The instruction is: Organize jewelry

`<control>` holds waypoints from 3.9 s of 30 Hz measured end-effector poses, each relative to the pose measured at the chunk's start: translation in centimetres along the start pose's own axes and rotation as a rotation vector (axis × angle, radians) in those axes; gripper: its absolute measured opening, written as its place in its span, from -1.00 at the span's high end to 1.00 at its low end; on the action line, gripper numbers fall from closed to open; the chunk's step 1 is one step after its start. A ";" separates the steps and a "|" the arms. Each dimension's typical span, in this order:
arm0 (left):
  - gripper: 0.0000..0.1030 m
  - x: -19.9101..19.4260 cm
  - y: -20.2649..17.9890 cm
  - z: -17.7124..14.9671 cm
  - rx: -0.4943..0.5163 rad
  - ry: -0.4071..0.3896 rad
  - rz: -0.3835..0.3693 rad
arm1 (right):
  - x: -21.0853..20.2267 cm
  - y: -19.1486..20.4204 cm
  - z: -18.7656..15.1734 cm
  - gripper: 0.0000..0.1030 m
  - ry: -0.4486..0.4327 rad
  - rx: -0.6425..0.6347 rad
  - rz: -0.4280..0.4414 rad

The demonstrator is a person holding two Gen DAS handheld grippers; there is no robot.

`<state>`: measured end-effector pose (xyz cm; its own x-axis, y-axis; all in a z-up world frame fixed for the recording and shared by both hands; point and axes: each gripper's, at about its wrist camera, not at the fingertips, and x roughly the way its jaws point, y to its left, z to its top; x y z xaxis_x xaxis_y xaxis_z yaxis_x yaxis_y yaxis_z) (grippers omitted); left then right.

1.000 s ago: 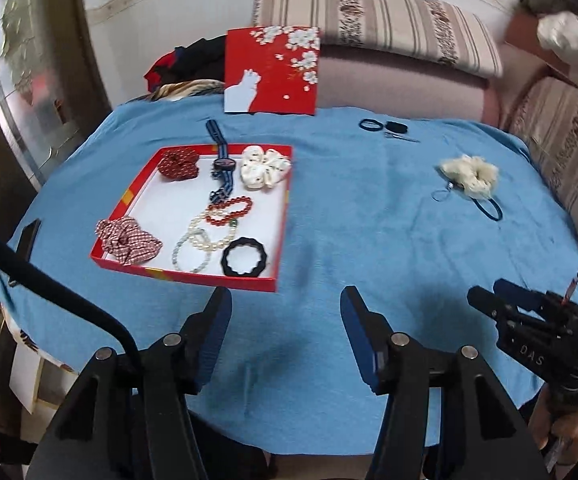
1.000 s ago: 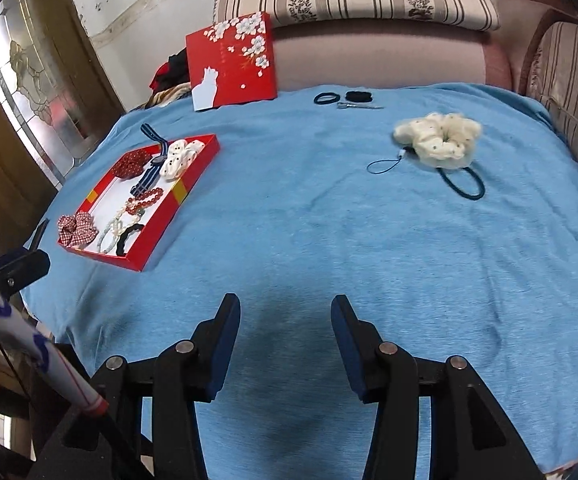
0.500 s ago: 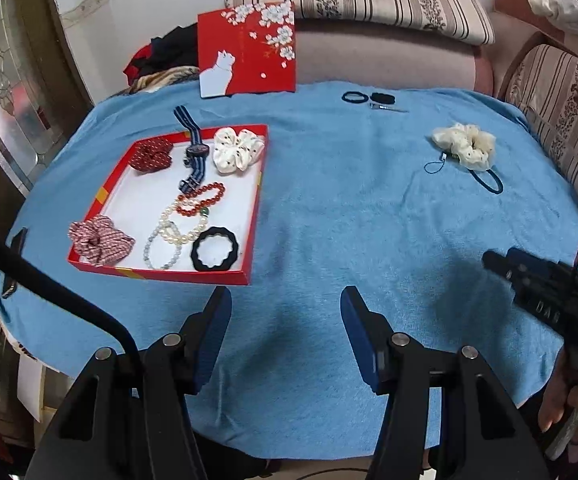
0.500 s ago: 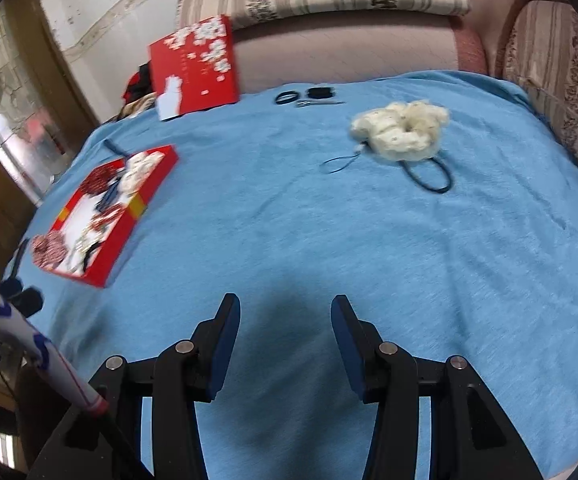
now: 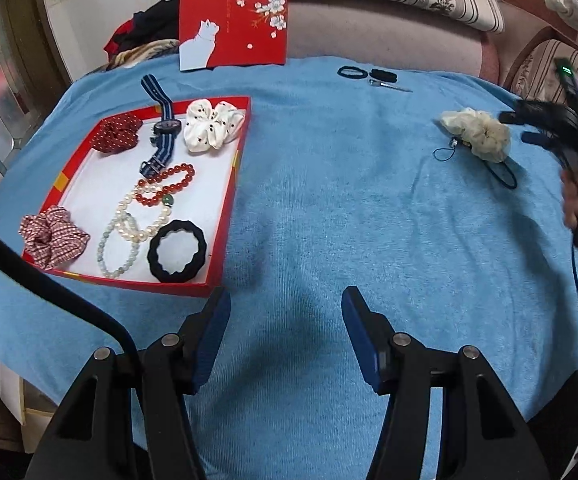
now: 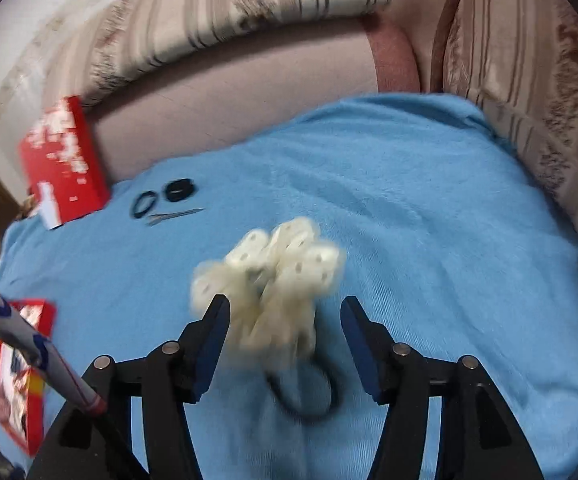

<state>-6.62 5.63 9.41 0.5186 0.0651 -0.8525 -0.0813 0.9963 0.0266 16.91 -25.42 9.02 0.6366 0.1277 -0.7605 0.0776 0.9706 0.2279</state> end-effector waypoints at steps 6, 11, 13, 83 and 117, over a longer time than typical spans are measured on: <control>-0.10 0.9 0.7 0.2 -0.015 0.005 0.009 | 3.5 0.7 0.7 0.81 0.076 0.018 0.011; -0.10 1.0 1.5 0.1 -0.043 0.016 -0.002 | -0.9 4.5 -0.8 0.84 0.075 -0.002 0.254; -0.10 0.7 1.7 0.1 -0.050 0.009 -0.002 | -2.8 6.2 -1.5 0.84 0.085 -0.006 0.357; 0.72 12.3 -9.8 9.4 0.047 0.086 -0.279 | 3.7 5.6 -5.3 0.82 0.084 -0.264 -0.081; 0.75 -7.7 -2.3 2.9 -0.017 -0.180 -0.201 | -16.0 8.6 -10.7 0.83 -0.098 -0.213 0.161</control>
<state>-7.93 2.99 17.44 0.6683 -0.1234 -0.7336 0.0251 0.9893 -0.1435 -0.86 -16.89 16.67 0.6994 0.2737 -0.6603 -0.1873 0.9617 0.2003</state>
